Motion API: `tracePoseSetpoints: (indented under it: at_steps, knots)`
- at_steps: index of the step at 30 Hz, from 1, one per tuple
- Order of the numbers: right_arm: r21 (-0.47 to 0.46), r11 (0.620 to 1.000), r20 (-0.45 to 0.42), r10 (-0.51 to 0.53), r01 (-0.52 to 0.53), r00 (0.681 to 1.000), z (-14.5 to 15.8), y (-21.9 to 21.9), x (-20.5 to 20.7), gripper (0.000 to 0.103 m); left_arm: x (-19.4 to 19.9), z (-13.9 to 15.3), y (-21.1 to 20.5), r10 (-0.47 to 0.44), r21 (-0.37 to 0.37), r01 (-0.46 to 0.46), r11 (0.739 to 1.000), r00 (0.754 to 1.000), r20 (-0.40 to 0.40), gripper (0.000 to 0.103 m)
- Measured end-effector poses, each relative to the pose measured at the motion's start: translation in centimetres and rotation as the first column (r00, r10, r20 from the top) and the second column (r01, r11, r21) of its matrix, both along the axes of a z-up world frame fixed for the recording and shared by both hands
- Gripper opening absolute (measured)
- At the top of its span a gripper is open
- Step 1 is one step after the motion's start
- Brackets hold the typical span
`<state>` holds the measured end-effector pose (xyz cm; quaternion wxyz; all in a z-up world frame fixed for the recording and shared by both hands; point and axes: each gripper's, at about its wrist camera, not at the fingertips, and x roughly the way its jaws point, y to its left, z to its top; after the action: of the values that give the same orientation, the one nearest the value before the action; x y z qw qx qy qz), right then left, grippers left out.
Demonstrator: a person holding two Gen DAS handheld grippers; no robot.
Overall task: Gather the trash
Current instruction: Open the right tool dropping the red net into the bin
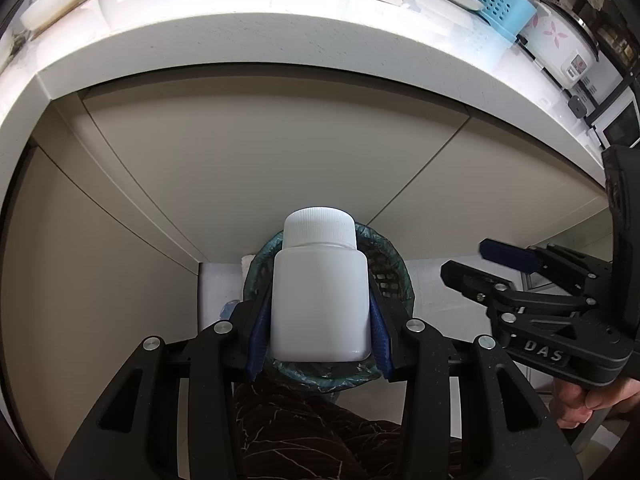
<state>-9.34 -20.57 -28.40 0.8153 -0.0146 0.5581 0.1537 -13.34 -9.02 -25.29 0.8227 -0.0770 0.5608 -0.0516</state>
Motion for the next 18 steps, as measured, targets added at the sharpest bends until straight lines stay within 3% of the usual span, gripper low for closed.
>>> tracePoseSetpoints:
  at_steps: [2, 8, 18]
  knots:
    - [0.002, 1.000, 0.010, -0.017, 0.017, 1.000, 0.2, -0.6, -0.1, 0.071, 0.1, -0.3, -0.2, -0.005, 0.003, 0.005, 1.000, 1.000, -0.004, 0.041]
    - [0.007, 0.995, 0.046, -0.096, 0.096, 0.994, 1.2, -3.0, -0.1, 0.091, 0.7, -1.4, -1.9, -0.037, 0.011, 0.038, 0.999, 0.999, -0.024, 0.041]
    - [0.001, 0.983, 0.073, -0.184, 0.185, 0.980, 2.5, -6.9, -0.3, 0.095, 1.7, -2.5, -5.6, -0.126, 0.044, 0.128, 0.991, 0.991, -0.045, 0.041]
